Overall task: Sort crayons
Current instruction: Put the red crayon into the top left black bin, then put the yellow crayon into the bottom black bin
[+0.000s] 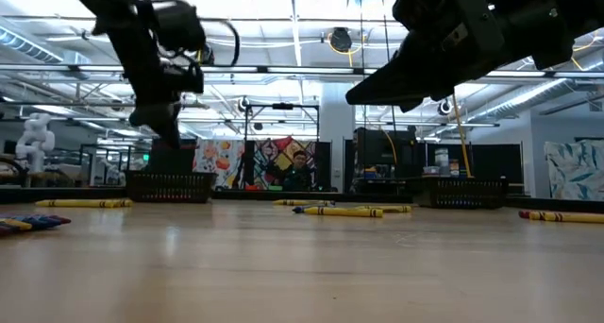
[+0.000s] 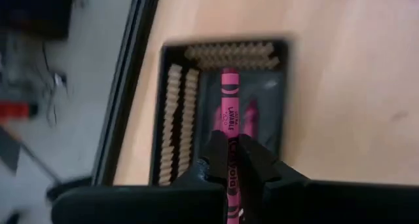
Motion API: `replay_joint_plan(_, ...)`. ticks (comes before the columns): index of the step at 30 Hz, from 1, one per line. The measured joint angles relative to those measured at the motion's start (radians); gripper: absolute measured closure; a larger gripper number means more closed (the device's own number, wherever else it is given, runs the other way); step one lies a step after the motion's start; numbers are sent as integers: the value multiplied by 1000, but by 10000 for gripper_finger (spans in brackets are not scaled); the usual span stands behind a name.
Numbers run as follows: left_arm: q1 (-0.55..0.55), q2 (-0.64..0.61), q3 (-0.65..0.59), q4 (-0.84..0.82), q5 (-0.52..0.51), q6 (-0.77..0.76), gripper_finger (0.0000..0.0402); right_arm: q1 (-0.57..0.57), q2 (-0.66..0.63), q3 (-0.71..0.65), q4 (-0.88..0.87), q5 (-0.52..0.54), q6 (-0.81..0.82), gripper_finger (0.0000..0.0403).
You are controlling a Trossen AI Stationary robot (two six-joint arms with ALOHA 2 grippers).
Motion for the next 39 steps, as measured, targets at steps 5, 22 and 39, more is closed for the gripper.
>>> replay_joint_plan(5,119,54,0,3,46,3,392,0,0,0,1,0,-11,392)
replay_joint_plan(22,194,171,13,15,119,100,310,-1,0,0,1,0,-36,392)
replay_joint_plan(39,-69,-5,102,12,203,-381,256,26,-344,1,-458,115,22,392)
